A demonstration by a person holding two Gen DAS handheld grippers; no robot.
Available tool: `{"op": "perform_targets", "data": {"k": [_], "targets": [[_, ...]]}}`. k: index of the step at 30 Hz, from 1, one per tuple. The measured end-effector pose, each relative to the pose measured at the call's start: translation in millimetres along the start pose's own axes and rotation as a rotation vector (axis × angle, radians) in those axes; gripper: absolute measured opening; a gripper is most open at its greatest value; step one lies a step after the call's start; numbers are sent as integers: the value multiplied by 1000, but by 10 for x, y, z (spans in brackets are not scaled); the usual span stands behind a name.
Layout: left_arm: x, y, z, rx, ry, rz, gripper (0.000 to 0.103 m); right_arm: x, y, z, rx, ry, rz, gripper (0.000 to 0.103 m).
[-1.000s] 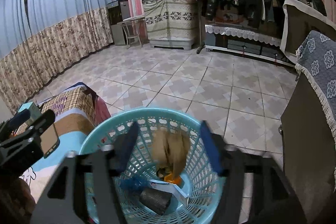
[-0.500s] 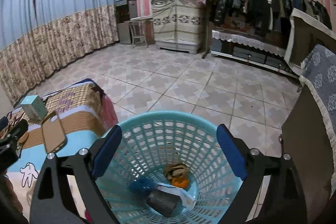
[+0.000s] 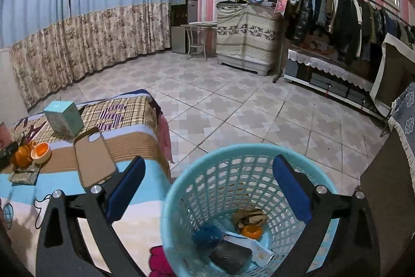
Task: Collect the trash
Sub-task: 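Lower the left tool onto the crumpled grey paper and close it, then grasp an orange with the right tool while the left tool holds the grey paper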
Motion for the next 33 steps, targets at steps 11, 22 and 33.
{"op": "perform_targets", "data": {"k": [11, 22, 33], "targets": [[-330, 562, 249, -90, 58, -4, 83, -359, 113, -30, -18, -96, 1, 96], [-392, 361, 260, -29, 41, -41, 31, -737, 124, -25, -8, -155, 55, 96], [-723, -679, 245, 93, -68, -8, 30, -1428, -144, -182, 28, -268, 165, 96]]}}
Point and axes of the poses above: each gripper's, at about its wrist camera, not at the fingertips, and y roughly the way its jaws point, x to its right, z to its top, the point moved 3 cm from there along y, roughly the way its jaws point, and after that the axes turned 4 degrees about -z, right-handed, at the moved point
